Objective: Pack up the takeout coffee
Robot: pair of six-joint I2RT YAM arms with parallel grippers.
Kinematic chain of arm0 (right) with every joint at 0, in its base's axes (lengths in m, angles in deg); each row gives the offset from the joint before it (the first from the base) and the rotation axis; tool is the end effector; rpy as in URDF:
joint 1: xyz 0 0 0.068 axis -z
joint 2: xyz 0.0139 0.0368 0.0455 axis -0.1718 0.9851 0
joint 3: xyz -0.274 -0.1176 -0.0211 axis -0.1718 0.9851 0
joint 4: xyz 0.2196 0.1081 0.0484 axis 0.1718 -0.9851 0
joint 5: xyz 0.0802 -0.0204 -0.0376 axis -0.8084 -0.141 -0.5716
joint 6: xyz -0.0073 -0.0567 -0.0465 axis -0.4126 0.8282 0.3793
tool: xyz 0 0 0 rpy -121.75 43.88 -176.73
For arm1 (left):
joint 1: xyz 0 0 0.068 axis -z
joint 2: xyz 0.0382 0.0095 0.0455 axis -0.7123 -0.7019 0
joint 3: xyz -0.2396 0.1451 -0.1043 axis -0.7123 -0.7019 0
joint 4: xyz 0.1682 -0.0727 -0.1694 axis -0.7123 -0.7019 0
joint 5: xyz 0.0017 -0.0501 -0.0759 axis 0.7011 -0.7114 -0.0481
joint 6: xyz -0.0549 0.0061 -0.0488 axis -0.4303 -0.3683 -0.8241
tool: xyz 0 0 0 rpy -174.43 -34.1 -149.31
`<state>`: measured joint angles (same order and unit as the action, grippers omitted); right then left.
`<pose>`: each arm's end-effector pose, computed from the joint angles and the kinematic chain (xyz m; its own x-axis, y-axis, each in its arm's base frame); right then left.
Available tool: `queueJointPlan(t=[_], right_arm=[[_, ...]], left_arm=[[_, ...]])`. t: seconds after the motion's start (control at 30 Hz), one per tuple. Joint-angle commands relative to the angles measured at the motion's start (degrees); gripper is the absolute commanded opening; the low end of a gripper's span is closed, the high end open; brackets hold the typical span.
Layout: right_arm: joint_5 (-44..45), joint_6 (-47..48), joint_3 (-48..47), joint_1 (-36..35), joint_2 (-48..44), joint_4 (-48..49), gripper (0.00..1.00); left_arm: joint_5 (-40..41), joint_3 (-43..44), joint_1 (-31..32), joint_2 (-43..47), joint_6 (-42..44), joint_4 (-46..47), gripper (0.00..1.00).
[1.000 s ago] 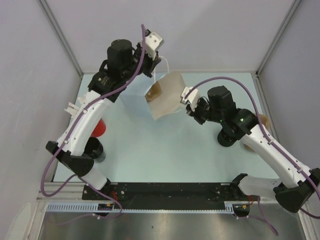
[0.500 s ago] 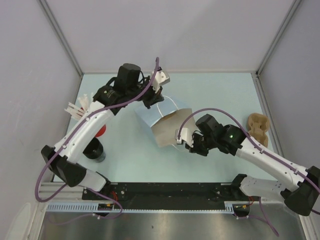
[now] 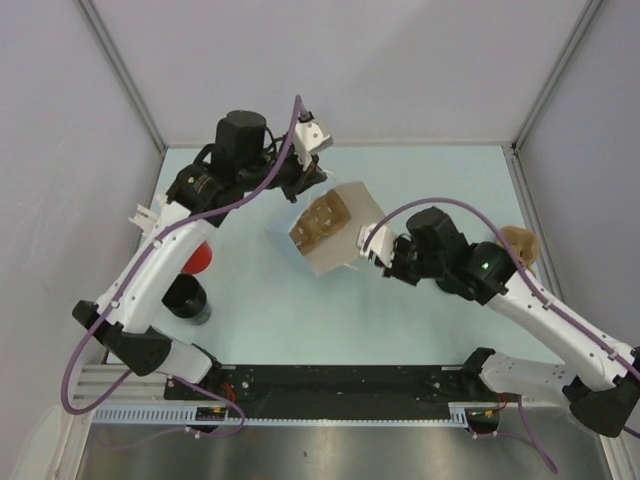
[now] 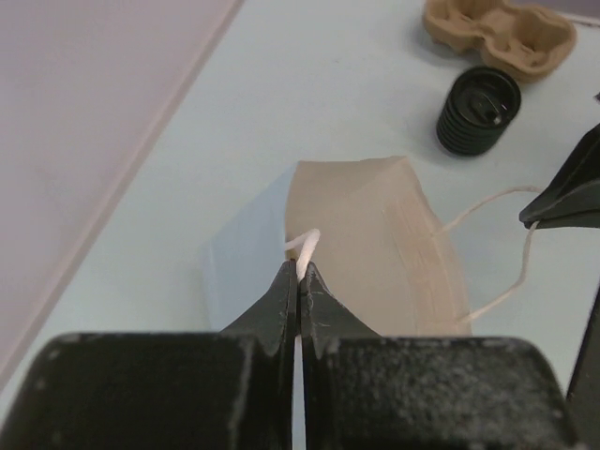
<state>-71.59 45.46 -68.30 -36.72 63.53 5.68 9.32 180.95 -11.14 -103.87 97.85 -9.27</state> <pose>0.1287 0.1504 0.3368 0.0618 -0.7610 -0.6458 -0.9282 0.1940 -0.3175 0.2370 -0.1933 0.4750 -0.0306 0.4115 -0.9109 0.8976 0.4123 0.1561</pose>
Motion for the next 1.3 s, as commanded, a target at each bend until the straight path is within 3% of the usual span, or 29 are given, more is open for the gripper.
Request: queueJointPlan(t=[0.0, 0.13, 0.4, 0.63, 0.77, 1.0, 1.27], right_arm=[[8.0, -2.2, -16.9, 2.3, 1.3, 6.0, 0.00], [7.2, -5.2, -26.8, 3.2, 5.4, 5.7, 0.00], [5.4, -11.5, -32.5, 5.4, 10.1, 10.7, 0.00], [1.5, -10.2, -22.2, 3.9, 13.5, 9.8, 0.00], [1.0, -10.9, -21.5, 5.7, 10.8, 13.3, 0.00], [2.0, -10.1, -36.8, 7.4, 10.7, 7.6, 0.00], [-3.0, -8.8, -31.3, 7.5, 8.8, 5.1, 0.00]], left_arm=[[6.4, 6.1, -0.1, -0.6, -2.9, 4.7, 0.00], [12.8, 2.6, 0.0, -1.4, -4.4, 6.7, 0.00], [17.6, -8.6, 0.0, -1.1, -2.9, 11.3, 0.00], [17.9, -13.0, 0.0, -0.3, -2.5, 13.1, 0.00], [17.9, -11.3, 0.0, -0.4, -2.3, 12.8, 0.00], [15.6, -8.8, -0.1, 0.3, -3.2, 13.7, 0.00], [16.6, -2.6, 0.0, -0.7, -1.5, 11.9, 0.00]])
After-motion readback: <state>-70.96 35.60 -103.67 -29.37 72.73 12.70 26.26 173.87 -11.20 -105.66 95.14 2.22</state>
